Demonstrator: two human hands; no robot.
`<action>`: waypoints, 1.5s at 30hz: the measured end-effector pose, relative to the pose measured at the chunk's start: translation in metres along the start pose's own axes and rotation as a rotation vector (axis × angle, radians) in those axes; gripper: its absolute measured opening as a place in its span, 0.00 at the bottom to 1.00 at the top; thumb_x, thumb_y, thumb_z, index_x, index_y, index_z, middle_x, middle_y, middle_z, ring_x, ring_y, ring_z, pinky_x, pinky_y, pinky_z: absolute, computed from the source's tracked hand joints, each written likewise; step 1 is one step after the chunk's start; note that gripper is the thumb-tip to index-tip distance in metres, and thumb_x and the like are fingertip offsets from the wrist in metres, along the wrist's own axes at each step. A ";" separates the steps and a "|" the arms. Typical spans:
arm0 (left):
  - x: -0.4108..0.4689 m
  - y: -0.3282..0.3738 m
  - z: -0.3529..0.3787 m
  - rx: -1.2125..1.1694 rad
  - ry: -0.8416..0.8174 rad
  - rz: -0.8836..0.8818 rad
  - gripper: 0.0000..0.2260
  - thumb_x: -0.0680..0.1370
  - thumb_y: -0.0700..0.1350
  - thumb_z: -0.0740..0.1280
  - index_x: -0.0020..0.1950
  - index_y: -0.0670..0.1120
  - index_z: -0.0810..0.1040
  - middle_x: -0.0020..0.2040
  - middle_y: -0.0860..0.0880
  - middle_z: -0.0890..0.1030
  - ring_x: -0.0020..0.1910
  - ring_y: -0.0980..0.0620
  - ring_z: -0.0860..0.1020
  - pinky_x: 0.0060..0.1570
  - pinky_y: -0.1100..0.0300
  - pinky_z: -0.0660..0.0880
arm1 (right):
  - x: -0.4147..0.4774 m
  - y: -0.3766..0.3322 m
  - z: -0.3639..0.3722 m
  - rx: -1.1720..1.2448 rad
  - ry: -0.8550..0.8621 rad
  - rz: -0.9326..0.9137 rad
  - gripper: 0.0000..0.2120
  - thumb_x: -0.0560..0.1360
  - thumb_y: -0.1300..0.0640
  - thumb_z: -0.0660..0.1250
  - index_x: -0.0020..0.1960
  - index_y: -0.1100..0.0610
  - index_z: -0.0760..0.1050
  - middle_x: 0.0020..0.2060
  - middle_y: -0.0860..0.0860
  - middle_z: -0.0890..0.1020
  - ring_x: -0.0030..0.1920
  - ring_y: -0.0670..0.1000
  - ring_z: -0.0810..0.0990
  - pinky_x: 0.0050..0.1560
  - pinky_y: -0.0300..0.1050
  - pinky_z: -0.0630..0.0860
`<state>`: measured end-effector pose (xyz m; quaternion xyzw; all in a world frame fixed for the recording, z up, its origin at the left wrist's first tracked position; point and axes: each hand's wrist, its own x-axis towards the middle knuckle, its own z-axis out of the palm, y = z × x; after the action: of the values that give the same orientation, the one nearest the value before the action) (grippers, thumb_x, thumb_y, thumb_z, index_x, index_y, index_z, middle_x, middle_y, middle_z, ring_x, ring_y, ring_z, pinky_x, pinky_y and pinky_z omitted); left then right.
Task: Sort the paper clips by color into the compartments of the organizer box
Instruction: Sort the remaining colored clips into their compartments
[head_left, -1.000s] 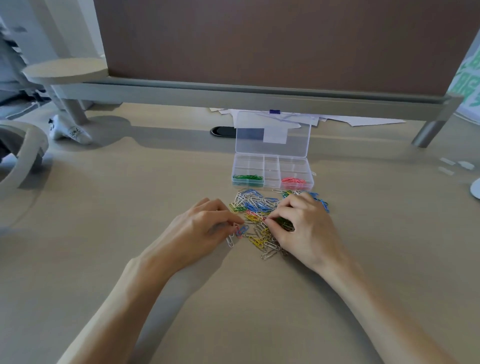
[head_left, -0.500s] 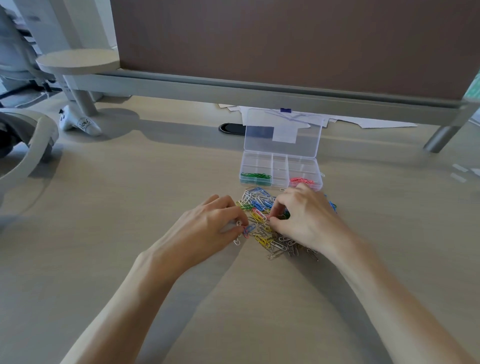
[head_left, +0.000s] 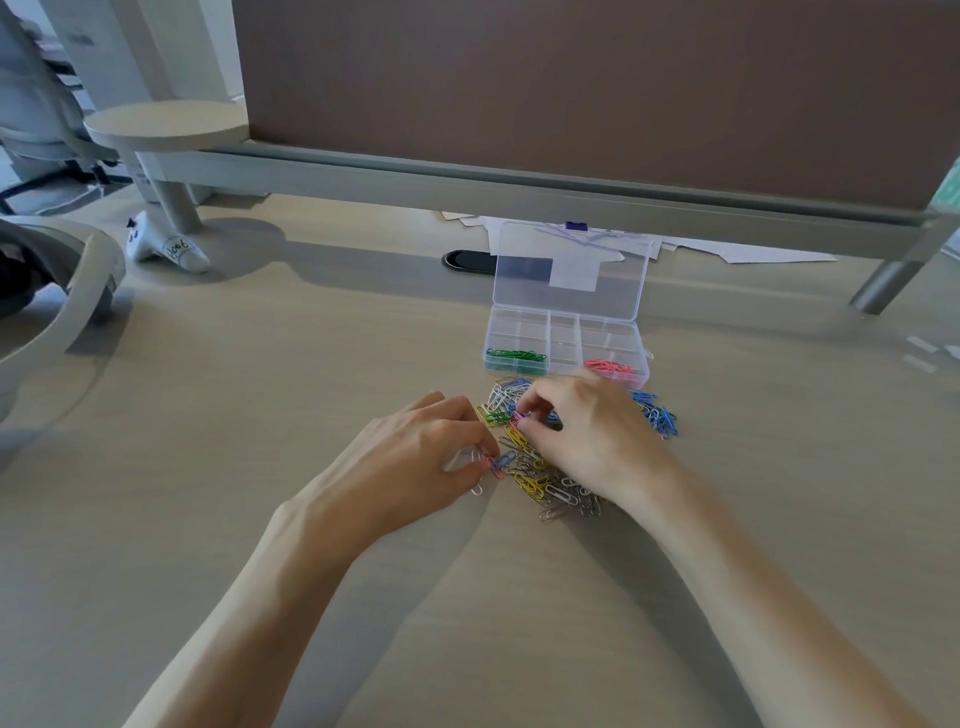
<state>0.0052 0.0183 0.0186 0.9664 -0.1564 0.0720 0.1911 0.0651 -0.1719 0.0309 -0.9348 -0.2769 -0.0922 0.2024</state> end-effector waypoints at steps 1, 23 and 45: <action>0.000 0.001 0.000 0.006 -0.003 -0.003 0.07 0.77 0.55 0.65 0.54 0.61 0.79 0.51 0.60 0.75 0.52 0.61 0.68 0.45 0.55 0.74 | 0.000 0.000 0.001 -0.026 -0.003 -0.012 0.05 0.75 0.52 0.67 0.49 0.50 0.81 0.42 0.46 0.83 0.49 0.48 0.74 0.46 0.44 0.69; 0.004 0.008 -0.002 -0.070 0.039 -0.053 0.02 0.76 0.51 0.67 0.45 0.55 0.77 0.40 0.60 0.74 0.44 0.61 0.68 0.40 0.60 0.71 | 0.010 -0.004 -0.012 0.063 -0.170 0.051 0.07 0.77 0.50 0.64 0.44 0.52 0.77 0.41 0.45 0.77 0.48 0.47 0.73 0.48 0.45 0.71; 0.029 0.016 0.017 -0.149 0.226 -0.041 0.02 0.77 0.47 0.69 0.48 0.53 0.80 0.42 0.61 0.77 0.45 0.62 0.70 0.40 0.59 0.73 | -0.011 0.026 -0.016 0.332 -0.029 0.031 0.02 0.75 0.54 0.70 0.46 0.48 0.81 0.38 0.40 0.80 0.43 0.38 0.77 0.43 0.32 0.71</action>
<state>0.0289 -0.0104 0.0147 0.9382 -0.1187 0.1647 0.2804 0.0689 -0.2040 0.0337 -0.8940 -0.2766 -0.0283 0.3514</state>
